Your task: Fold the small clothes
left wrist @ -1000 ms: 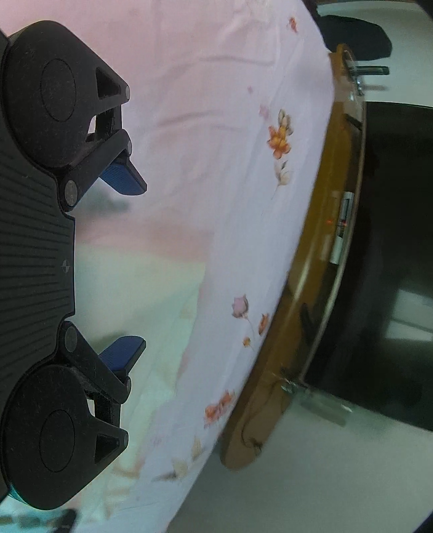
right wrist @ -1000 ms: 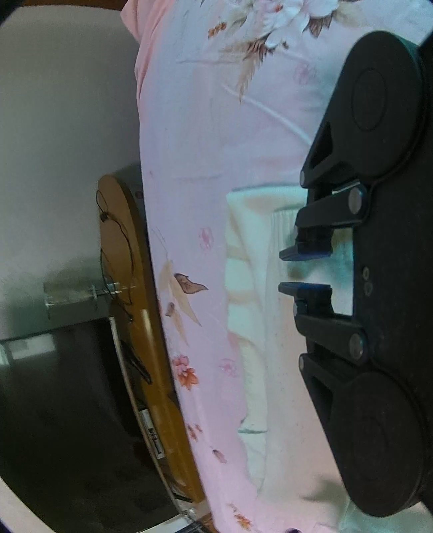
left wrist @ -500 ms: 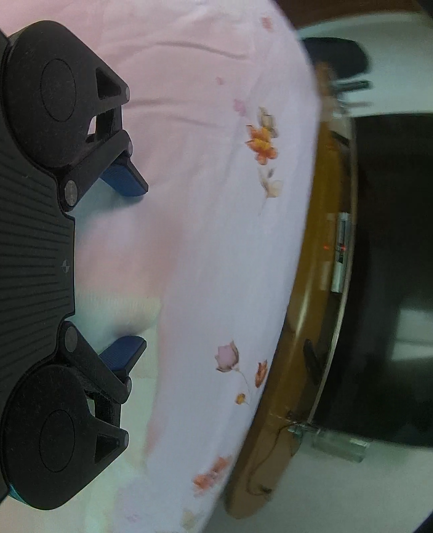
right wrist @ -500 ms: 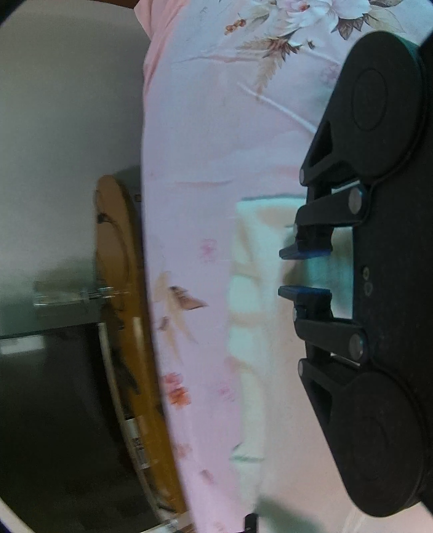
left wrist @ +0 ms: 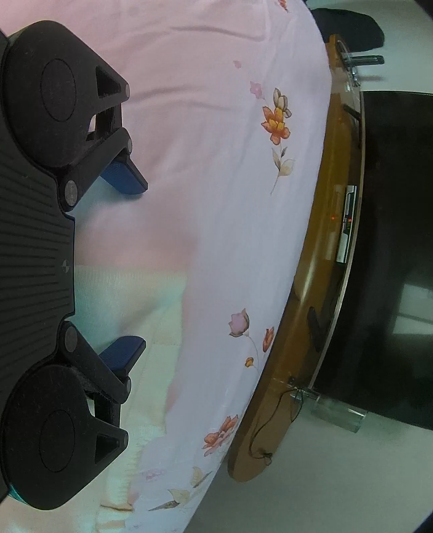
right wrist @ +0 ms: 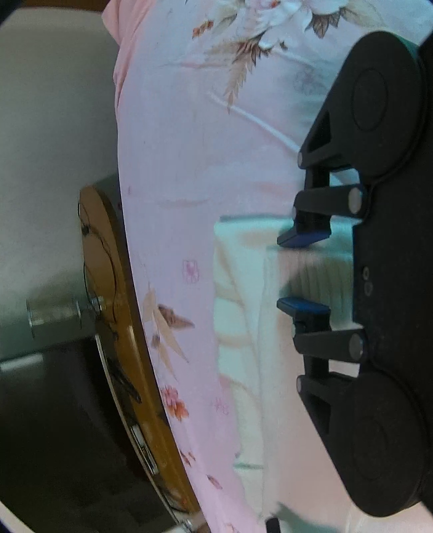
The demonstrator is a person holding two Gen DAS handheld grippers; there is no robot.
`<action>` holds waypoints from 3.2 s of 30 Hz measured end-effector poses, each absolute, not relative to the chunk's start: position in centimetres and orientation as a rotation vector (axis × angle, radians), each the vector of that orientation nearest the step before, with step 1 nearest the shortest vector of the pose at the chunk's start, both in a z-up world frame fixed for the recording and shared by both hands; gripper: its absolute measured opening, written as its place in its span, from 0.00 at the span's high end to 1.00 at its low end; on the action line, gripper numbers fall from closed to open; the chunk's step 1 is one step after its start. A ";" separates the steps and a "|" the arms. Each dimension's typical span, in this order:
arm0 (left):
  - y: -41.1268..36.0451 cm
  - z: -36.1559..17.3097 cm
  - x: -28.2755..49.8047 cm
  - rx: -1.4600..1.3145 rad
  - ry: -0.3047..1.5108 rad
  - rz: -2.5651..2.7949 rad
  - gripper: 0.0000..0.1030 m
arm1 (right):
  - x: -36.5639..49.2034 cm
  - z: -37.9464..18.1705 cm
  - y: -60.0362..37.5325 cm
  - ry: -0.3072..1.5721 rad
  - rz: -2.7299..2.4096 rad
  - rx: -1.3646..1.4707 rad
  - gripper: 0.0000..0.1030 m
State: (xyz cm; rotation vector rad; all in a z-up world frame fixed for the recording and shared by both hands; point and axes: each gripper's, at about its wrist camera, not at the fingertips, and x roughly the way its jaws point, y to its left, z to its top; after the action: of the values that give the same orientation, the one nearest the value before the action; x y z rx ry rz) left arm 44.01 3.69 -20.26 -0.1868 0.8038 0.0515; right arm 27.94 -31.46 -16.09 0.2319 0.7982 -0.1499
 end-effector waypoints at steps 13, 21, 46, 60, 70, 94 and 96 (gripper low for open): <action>3.0 -19.9 44.1 -0.161 0.783 0.033 0.12 | 26.2 -15.2 -32.1 0.725 -0.220 0.285 0.90; 3.2 -20.6 45.1 -0.125 0.768 0.130 0.12 | 26.1 -15.0 -31.6 0.729 -0.247 0.200 0.76; 3.7 -15.9 31.4 -0.093 0.826 0.003 0.12 | 17.3 -9.7 -28.8 0.691 -0.169 0.211 0.75; 9.0 -14.3 13.8 -0.116 0.904 -0.129 0.12 | -1.9 -6.7 -26.1 0.749 -0.184 0.281 0.67; 11.9 -16.8 5.4 -0.195 1.005 -0.164 0.12 | -10.3 -11.3 -23.6 0.880 -0.234 0.326 0.67; 10.6 -18.3 1.1 -0.386 1.131 -0.285 0.90 | -14.2 -13.8 -23.4 0.970 -0.210 0.482 0.90; 10.3 -18.3 1.2 -0.369 1.135 -0.293 0.90 | -14.1 -13.7 -23.6 0.973 -0.220 0.465 0.89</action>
State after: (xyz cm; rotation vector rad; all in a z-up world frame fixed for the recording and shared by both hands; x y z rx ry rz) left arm 1.18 10.32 -18.33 -0.3689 1.1347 -0.2928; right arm -14.07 -23.56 -13.70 0.4651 0.9732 -0.2200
